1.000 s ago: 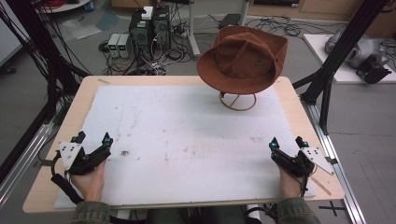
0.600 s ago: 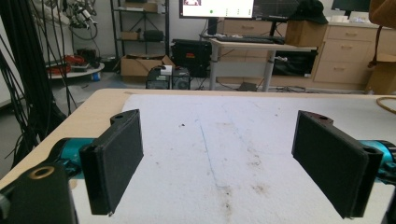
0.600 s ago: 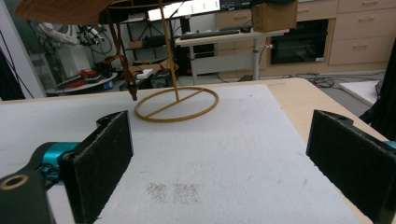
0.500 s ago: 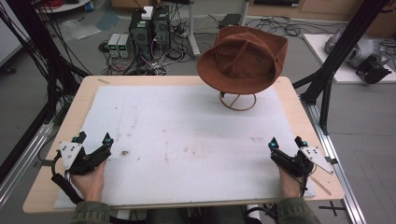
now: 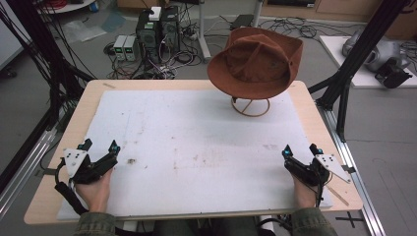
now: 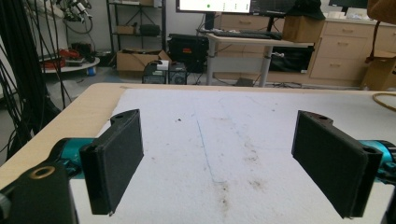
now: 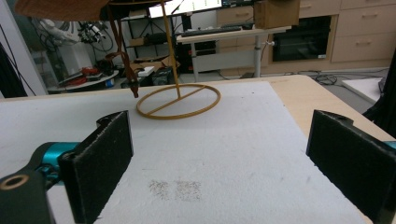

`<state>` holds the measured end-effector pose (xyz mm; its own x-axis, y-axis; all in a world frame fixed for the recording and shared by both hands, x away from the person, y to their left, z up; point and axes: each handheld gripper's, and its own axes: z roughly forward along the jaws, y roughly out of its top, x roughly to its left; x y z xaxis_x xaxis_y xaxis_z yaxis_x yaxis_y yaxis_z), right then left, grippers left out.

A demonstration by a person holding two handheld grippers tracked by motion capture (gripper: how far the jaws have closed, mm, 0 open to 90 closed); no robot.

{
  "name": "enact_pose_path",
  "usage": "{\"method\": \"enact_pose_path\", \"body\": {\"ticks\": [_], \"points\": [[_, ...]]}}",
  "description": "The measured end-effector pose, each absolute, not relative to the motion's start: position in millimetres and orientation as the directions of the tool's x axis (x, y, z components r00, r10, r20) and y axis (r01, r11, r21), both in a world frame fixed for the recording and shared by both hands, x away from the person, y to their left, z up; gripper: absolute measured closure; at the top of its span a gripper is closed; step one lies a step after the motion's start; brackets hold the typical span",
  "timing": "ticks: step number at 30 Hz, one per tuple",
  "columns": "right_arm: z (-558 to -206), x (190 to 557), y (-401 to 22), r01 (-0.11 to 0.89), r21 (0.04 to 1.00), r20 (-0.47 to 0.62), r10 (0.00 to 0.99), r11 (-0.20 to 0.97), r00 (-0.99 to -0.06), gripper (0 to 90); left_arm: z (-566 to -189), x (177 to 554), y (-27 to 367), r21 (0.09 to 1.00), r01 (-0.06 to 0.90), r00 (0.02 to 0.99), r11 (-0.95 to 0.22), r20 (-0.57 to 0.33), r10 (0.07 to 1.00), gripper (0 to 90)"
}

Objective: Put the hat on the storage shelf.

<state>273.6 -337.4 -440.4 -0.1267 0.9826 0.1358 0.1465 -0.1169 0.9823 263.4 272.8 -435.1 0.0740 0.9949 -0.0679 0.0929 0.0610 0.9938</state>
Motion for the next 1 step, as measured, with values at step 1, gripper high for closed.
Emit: {"method": "enact_pose_path", "body": {"ticks": [1], "points": [[-440.3, 273.7, -337.7, 0.147, 0.983, 0.134, 0.983, -0.115, -0.127, 6.4, -435.2, 263.5, 272.8, 0.994, 0.093, 0.074, 0.063, -0.07, 0.995, 16.9]]}}
